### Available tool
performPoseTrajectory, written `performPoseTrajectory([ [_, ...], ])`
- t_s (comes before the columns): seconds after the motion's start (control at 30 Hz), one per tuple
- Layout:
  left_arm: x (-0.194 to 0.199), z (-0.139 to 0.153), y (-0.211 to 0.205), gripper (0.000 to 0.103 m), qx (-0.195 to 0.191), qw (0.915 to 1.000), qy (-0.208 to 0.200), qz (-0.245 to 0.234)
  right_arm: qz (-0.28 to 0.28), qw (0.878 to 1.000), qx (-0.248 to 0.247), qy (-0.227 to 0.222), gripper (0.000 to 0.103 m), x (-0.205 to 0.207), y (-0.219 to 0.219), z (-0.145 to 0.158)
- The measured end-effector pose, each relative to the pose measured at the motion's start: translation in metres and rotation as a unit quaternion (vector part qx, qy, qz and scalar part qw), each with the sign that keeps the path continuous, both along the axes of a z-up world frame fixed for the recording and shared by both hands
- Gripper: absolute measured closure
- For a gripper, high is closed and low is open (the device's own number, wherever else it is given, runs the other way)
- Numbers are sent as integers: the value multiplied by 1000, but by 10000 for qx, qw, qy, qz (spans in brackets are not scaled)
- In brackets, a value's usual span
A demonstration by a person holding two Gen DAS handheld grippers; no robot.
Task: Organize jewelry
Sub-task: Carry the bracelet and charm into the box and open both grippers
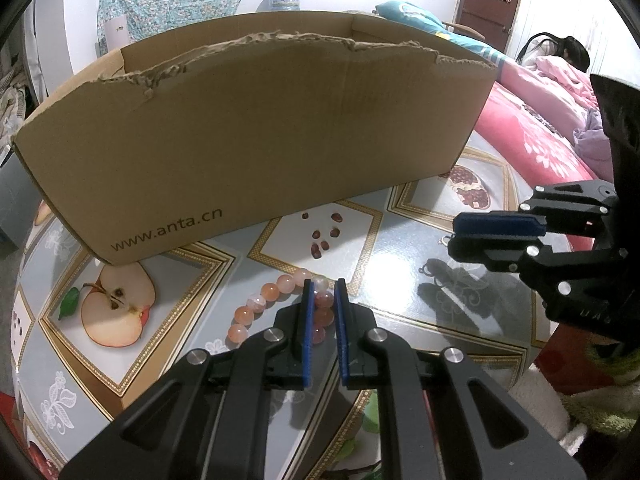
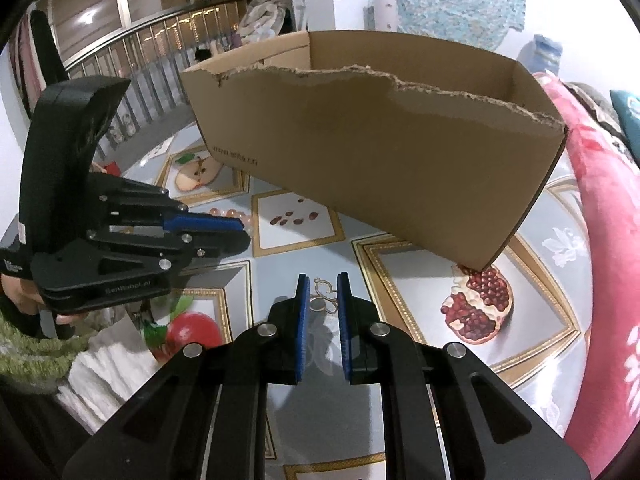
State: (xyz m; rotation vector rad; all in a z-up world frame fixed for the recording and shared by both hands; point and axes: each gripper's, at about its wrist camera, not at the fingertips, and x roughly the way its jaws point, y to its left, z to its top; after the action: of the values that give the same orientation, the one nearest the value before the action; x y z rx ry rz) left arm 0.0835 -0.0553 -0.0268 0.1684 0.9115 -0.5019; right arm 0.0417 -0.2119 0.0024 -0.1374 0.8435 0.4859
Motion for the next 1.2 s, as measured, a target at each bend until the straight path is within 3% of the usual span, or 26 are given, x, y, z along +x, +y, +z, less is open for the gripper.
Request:
performPoseTrajectory([
  [0.8,-6,6,6,94,-36,9997,-187,180,-225,9984,405,-329,91,-4,-10,32],
  [0.93,-11,18,25,94,-259,9988,-256,336,-277,9974,509,-438,91,-6,-11,39],
  [1.2,-24,53,72,94,-1180,9908,-316,576,-314,9932,993,-523,91,-3,-18,54],
])
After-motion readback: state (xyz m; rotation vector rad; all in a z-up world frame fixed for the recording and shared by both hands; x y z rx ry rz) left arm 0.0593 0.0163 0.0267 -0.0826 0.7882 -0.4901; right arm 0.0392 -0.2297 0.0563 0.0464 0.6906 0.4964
